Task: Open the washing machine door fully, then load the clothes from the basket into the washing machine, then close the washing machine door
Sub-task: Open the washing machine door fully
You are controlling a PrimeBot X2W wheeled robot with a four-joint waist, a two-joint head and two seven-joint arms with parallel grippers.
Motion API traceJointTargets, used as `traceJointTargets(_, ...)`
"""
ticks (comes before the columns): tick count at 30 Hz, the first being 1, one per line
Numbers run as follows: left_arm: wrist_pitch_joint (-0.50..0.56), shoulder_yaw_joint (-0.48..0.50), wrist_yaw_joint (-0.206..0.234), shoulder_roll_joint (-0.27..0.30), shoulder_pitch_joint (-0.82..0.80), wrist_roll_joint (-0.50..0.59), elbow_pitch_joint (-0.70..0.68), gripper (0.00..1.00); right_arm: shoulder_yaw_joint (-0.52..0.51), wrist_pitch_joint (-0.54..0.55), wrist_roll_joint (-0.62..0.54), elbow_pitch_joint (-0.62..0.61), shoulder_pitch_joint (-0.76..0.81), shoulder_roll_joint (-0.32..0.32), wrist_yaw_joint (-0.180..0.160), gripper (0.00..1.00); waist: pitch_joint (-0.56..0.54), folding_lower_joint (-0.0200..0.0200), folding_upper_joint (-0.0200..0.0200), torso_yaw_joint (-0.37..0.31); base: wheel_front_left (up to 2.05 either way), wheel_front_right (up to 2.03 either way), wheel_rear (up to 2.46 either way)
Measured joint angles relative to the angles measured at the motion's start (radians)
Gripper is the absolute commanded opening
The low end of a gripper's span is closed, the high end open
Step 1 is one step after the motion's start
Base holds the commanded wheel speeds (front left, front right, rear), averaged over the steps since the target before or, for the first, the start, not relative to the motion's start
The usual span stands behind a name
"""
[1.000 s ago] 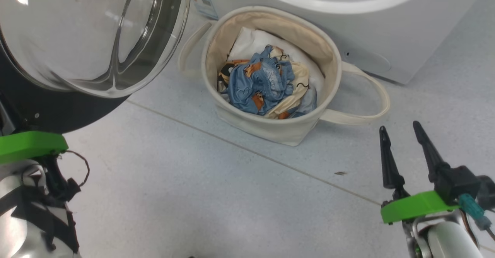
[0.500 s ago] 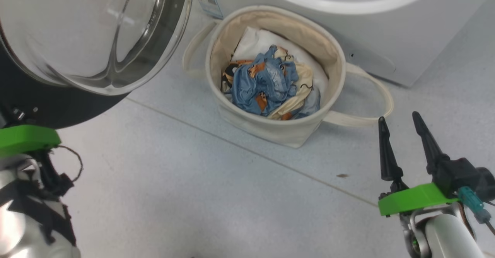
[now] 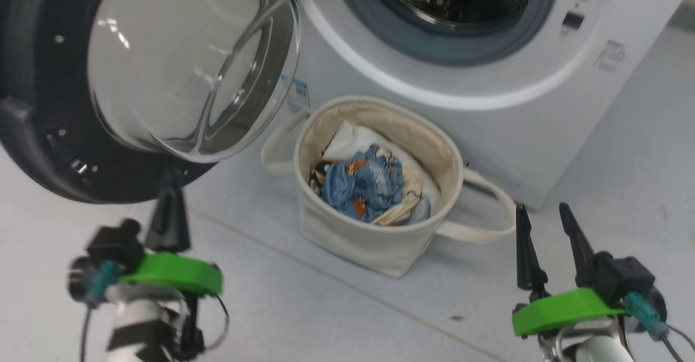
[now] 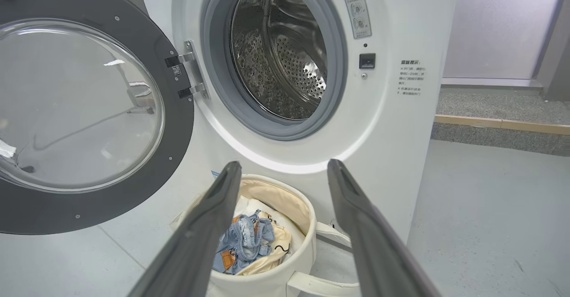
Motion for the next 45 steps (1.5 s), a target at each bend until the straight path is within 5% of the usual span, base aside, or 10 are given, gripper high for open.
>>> traceJointTargets(10, 0.000, -0.175, 0.008, 0.011, 0.182, -0.050, -0.073, 0.00, 0.016, 0.000, 0.090, -0.028, 0.079, 0.014, 0.000, 1.00, -0.128, 0.0000, 0.0000, -0.092, 0.00, 0.00, 0.00)
traceJointTargets(26, 0.000, -0.239, 0.046, 0.012, 0.264, -0.086, -0.148, 0.00, -0.024, 0.000, 0.128, -0.053, 0.097, 0.014, 0.000, 1.00, -0.133, 0.0002, -0.0001, -0.293, 0.00, 0.00, 0.00)
traceJointTargets(27, 0.000, -0.240, 0.053, 0.012, 0.264, -0.086, -0.151, 0.12, -0.022, 0.000, 0.128, -0.053, 0.097, 0.014, 0.000, 1.00, -0.130, 0.0003, -0.0001, -0.303, 0.00, 0.00, 0.00)
traceJointTargets(28, 0.000, -0.242, 0.053, 0.012, 0.264, -0.084, -0.154, 0.94, -0.022, 0.000, 0.128, -0.053, 0.097, 0.014, 0.000, 1.00, -0.128, 0.0003, -0.0001, -0.311, 0.00, 0.00, 0.00)
traceJointTargets(29, 0.000, -0.248, 0.054, 0.012, 0.264, -0.078, -0.155, 1.00, -0.021, 0.000, 0.128, -0.052, 0.097, 0.014, 0.000, 1.00, -0.125, 0.0003, -0.0001, -0.319, 0.00, 0.00, 0.00)
traceJointTargets(45, 0.000, -0.268, 0.113, 0.015, 0.269, -0.086, -0.116, 1.00, -0.021, 0.000, 0.116, -0.024, 0.095, 0.014, 0.000, 1.00, -0.114, 0.0003, -0.0001, -0.344, 0.00, 0.00, 0.00)
